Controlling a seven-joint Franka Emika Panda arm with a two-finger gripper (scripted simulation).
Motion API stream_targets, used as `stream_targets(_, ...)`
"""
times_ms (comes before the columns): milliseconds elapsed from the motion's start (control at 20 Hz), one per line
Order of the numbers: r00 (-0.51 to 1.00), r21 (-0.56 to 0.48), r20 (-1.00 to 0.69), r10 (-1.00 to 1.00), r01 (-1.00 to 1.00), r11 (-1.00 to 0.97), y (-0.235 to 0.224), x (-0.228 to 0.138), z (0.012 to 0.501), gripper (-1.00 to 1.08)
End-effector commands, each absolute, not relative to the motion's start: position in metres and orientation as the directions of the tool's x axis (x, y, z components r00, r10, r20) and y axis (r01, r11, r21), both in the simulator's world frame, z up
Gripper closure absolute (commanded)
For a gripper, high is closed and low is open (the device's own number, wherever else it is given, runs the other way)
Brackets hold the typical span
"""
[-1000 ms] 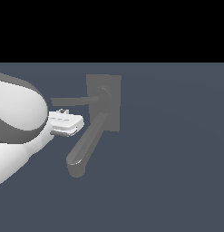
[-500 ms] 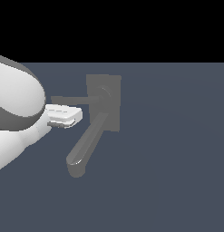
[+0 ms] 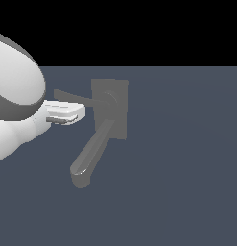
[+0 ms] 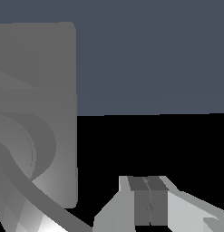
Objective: Turn on the faucet by rotating a designated handle.
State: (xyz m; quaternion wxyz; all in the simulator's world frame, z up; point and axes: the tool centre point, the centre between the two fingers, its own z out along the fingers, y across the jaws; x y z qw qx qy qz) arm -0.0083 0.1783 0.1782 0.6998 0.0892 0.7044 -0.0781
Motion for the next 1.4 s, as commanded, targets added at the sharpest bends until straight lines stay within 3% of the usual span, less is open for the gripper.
stream_targets(0,-0.006,0.015,-1.000,0.017,0.235,0.972,0.177,-0.009,0.182,1.08)
stream_targets(1000,0.004,0.020,-1.000,0.019,0.230,0.973,0.157,-0.013,0.249,1.08)
stream_targets(1350,-0.009,0.015,-1.000,0.018,0.234,0.972,0.146,-0.017,0.248,1.08)
